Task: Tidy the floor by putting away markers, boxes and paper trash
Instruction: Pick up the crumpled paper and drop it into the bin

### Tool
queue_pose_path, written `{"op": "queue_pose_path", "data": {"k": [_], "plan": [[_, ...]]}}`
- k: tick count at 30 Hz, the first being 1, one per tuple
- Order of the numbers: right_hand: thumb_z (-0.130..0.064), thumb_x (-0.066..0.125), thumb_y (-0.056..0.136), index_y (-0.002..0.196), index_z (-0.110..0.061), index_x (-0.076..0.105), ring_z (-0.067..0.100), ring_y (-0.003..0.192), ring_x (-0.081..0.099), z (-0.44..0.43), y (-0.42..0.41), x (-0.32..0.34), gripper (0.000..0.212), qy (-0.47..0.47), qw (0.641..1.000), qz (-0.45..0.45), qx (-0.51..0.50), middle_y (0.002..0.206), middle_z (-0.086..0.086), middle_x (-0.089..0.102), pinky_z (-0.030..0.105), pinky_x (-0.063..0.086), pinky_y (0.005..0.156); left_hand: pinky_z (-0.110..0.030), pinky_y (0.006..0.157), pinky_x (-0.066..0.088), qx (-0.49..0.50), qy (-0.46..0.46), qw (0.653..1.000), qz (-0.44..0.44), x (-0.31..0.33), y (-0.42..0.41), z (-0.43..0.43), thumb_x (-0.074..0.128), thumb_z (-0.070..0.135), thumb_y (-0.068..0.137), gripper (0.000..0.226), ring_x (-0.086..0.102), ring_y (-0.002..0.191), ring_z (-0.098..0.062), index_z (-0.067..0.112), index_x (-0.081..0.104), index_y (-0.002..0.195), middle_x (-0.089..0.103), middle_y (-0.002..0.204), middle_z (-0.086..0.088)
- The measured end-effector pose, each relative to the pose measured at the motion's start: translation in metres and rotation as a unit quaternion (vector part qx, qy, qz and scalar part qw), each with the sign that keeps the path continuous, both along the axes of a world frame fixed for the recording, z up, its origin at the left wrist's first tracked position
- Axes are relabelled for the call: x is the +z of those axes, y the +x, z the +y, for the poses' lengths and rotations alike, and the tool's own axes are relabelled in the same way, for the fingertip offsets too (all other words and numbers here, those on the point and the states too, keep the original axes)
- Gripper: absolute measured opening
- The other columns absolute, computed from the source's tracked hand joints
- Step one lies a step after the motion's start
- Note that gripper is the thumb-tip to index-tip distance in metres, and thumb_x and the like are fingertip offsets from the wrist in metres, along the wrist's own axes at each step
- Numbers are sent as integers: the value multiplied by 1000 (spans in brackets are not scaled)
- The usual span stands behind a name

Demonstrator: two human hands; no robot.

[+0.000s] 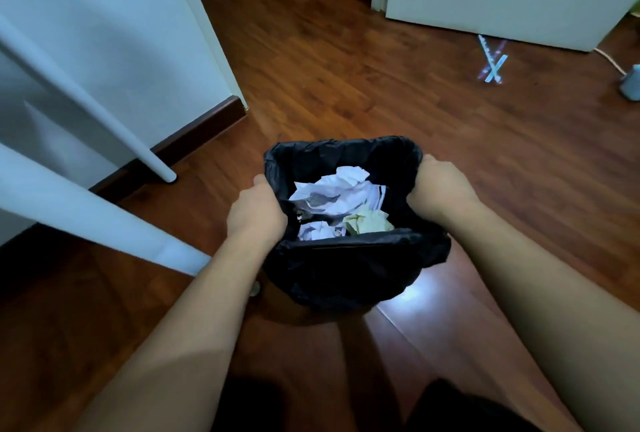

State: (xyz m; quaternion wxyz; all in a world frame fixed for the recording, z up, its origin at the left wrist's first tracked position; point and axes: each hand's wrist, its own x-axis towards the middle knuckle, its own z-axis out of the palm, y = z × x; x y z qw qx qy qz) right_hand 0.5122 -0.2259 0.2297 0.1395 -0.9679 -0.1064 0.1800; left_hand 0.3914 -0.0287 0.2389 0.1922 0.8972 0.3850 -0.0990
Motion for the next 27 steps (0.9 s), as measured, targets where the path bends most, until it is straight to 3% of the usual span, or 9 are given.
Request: {"op": "queue_pose_path", "data": {"k": [11,18,21,27], "plan": [[-9,49,86,115,0,42,45,98,60,-52,-75,229,32,-44,996,69,20,108,26,60,40,42,69,-43,80,46,57,-77,995,31,218,-96,-70,48,10,95,27,59,104,-38,9,38,120,62,109,-19],[-11,51,84,118,-3,40,44,91,61,-9,-134,261,37,-68,977,99,176,101,25,60,40,45,65,-41,86,46,195,-102,974,48,259,-205,-68,47,10,93,34,59,107,-40,10,38,126,62,115,-20],[-12,52,83,118,-4,40,44,92,61,27,-183,262,38,-70,957,112,259,101,25,60,42,48,70,-42,84,47,270,-105,956,48,264,-276,-62,48,10,92,35,60,104,-40,10,37,126,63,114,-20],[-13,48,87,107,-9,39,41,86,61,103,-296,273,23,-75,904,114,406,96,21,62,38,46,66,-42,80,47,410,-105,906,27,276,-416,-55,46,7,91,37,61,101,-41,11,36,127,64,109,-19]]}}
